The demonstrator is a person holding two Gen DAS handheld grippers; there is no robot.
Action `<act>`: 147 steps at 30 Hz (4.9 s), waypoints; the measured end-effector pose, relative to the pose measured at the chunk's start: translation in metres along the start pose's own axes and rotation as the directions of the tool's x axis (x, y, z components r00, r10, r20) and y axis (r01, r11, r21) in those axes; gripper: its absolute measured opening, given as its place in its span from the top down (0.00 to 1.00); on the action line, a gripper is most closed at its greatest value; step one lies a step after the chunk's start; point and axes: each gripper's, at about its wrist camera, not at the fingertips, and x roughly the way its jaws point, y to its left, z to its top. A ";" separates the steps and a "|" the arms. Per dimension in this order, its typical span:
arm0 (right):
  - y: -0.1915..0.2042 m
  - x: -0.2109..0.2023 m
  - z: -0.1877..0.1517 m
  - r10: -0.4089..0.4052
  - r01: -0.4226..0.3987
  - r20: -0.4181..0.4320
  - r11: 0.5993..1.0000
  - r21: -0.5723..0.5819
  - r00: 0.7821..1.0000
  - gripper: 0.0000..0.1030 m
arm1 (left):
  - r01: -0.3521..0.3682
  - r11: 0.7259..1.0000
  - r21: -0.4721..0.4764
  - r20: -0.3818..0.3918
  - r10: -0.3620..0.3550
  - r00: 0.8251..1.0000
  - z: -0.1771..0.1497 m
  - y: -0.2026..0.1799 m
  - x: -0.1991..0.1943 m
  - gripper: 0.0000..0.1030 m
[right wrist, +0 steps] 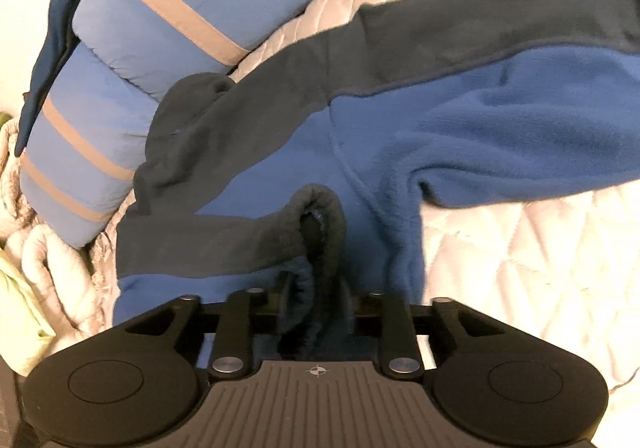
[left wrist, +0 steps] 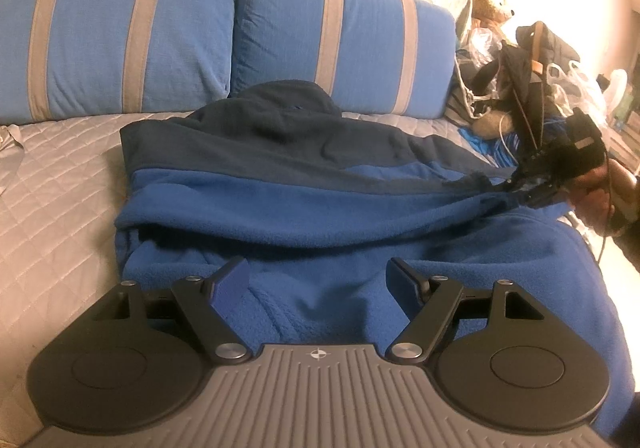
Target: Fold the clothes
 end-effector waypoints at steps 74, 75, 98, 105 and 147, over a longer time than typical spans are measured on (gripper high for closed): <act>0.008 -0.176 0.016 -0.097 0.357 0.728 0.910 -0.211 0.678 0.91 | 0.013 1.000 -0.012 -0.007 -0.013 1.000 0.001 0.000 0.003 0.27; 0.012 -0.174 0.015 -0.090 0.351 0.723 0.910 -0.220 0.685 0.91 | 0.014 1.000 -0.013 -0.005 -0.014 1.000 0.001 0.000 0.003 0.27; 0.080 -0.134 0.005 0.043 0.236 0.639 0.908 -0.345 0.768 0.91 | 0.025 0.999 -0.027 0.005 -0.025 1.000 -0.001 0.001 0.000 0.27; 0.102 -0.110 -0.006 0.072 0.210 0.592 0.895 -0.394 0.803 0.91 | 0.030 0.999 -0.037 0.011 -0.030 0.999 -0.001 0.003 -0.001 0.27; 0.209 0.047 -0.156 -0.056 0.579 0.578 0.159 -0.800 0.814 0.91 | 0.204 0.467 -0.860 -0.127 -0.584 0.802 0.101 -0.018 0.215 0.28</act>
